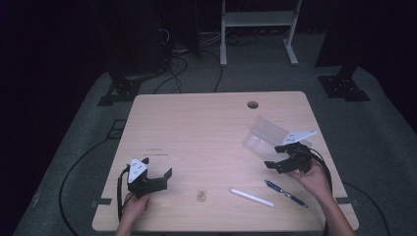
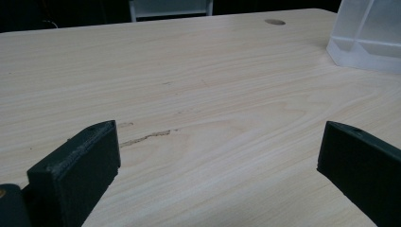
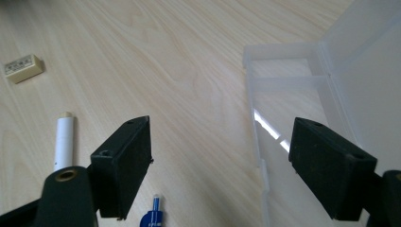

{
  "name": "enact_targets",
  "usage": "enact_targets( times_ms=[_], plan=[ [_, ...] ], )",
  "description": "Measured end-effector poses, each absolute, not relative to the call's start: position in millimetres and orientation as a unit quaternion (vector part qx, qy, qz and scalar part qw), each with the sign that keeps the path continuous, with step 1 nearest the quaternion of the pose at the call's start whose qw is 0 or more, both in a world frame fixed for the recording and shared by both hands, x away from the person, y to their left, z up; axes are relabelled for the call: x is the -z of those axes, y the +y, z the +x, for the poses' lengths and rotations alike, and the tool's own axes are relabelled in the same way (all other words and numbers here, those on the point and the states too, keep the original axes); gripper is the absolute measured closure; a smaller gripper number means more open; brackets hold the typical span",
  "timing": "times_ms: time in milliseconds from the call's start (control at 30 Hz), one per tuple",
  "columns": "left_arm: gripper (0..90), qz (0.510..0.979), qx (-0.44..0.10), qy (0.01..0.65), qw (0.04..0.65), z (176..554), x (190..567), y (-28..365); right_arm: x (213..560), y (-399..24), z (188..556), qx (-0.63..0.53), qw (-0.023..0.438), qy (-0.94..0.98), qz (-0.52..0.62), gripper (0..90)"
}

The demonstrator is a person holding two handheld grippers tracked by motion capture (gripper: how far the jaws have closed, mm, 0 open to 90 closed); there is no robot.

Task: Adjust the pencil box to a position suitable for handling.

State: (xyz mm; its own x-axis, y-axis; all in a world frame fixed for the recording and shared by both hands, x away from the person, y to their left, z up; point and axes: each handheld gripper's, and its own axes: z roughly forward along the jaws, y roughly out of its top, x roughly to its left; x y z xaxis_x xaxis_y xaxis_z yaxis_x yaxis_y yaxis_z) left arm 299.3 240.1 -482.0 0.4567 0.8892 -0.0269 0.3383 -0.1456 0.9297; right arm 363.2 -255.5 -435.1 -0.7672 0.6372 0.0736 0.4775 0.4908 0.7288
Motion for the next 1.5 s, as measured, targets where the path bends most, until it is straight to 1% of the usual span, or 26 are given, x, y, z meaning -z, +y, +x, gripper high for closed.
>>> enact_targets(
  times_ms=[233,300,400,633,867,900,967,1033,1200,1367,1433,1500],
  plan=[
    [0.0,0.702,-0.284,0.437,0.486,299.3,482.0,240.1,440.1,-253.6,375.9,-0.367,0.107,0.862,0.334,23.4],
    [0.0,0.701,-0.283,0.438,0.486,299.4,482.0,240.2,440.6,-252.9,379.1,-0.364,0.107,0.864,0.332,26.7],
    [0.0,0.701,-0.283,0.438,0.487,299.4,482.1,240.3,441.8,-251.3,383.8,-0.357,0.106,0.866,0.334,27.4],
    [0.0,0.701,-0.283,0.438,0.487,299.4,482.1,240.3,448.2,-247.6,392.3,-0.345,0.106,0.872,0.331,33.1],
    [0.0,0.701,-0.283,0.437,0.487,299.4,482.0,240.2,458.5,-248.3,399.3,-0.333,0.089,0.876,0.338,40.5],
    [0.0,0.701,-0.283,0.437,0.487,299.4,482.0,240.3,458.5,-248.3,399.3,-0.333,0.089,0.876,0.338,40.5],
    [0.0,0.701,-0.283,0.438,0.487,299.5,482.1,240.3,462.3,-247.9,401.1,-0.327,0.085,0.879,0.336,44.7],
    [0.0,0.701,-0.283,0.437,0.487,299.4,482.0,240.3,464.4,-247.7,402.1,-0.321,0.085,0.882,0.333,46.4],
    [0.0,0.701,-0.282,0.437,0.487,299.5,482.1,240.3,469.9,-247.4,405.0,-0.313,0.078,0.886,0.332,54.3],
    [0.0,0.701,-0.282,0.437,0.487,299.5,482.1,240.4,473.1,-245.9,406.0,-0.301,0.081,0.894,0.323,61.0],
    [0.0,0.702,-0.282,0.437,0.487,299.4,482.1,240.3,474.1,-246.0,406.2,-0.298,0.081,0.896,0.32,65.7],
    [0.0,0.702,-0.282,0.437,0.487,299.4,482.0,240.3,474.6,-246.2,406.0,-0.296,0.083,0.897,0.318,67.1]
  ],
)
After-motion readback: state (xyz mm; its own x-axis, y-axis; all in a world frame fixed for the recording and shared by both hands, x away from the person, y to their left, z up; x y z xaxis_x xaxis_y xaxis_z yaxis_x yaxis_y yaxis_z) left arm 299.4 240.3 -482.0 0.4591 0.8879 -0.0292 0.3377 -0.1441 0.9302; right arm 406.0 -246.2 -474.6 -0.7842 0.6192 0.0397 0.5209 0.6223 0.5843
